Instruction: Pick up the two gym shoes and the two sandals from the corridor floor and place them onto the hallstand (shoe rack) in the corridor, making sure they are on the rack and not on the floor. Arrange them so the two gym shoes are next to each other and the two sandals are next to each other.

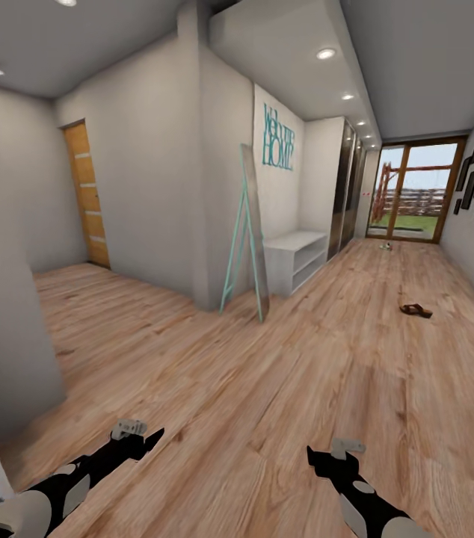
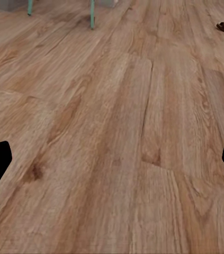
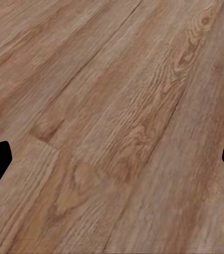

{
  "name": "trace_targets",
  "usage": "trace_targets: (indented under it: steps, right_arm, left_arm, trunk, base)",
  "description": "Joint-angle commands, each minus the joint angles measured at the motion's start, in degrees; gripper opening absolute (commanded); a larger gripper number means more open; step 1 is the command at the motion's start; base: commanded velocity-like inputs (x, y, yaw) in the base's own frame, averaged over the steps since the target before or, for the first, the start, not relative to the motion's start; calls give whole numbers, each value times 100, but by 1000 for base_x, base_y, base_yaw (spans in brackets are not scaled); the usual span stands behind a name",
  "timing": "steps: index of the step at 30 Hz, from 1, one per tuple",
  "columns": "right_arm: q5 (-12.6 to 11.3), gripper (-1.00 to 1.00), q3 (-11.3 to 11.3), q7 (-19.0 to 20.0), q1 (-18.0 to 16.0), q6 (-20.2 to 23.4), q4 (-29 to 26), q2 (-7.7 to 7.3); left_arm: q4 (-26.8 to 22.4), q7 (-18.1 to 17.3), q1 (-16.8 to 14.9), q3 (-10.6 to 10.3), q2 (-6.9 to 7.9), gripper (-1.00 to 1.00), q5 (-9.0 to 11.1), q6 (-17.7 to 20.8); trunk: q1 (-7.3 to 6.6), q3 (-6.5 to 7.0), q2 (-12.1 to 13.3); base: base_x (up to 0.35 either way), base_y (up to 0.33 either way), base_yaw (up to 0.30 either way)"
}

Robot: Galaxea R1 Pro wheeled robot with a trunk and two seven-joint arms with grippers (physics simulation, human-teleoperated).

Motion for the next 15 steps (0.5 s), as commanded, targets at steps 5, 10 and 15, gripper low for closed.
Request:
trace_targets:
  steps: [5, 10, 15]
  right_arm:
    - [11, 100, -28, 1, -4, -23, 54, 3]
    - [10, 100, -28, 1, -4, -24, 65, -4]
    - [9, 100, -28, 1, -4, -24, 69, -6]
  left_arm:
    - [7, -10, -5, -49, 2, 100, 49, -25]
    - [7, -8, -5, -47, 2, 100, 49, -25]
    - [7, -7, -5, -48, 2, 100, 49, -25]
  trunk:
    - [2, 0, -3]
    - [2, 5, -3]
    - [2, 5, -3]
  base:
    - [312, -182, -183]
    - [328, -132, -276]
    - [344, -37, -296]
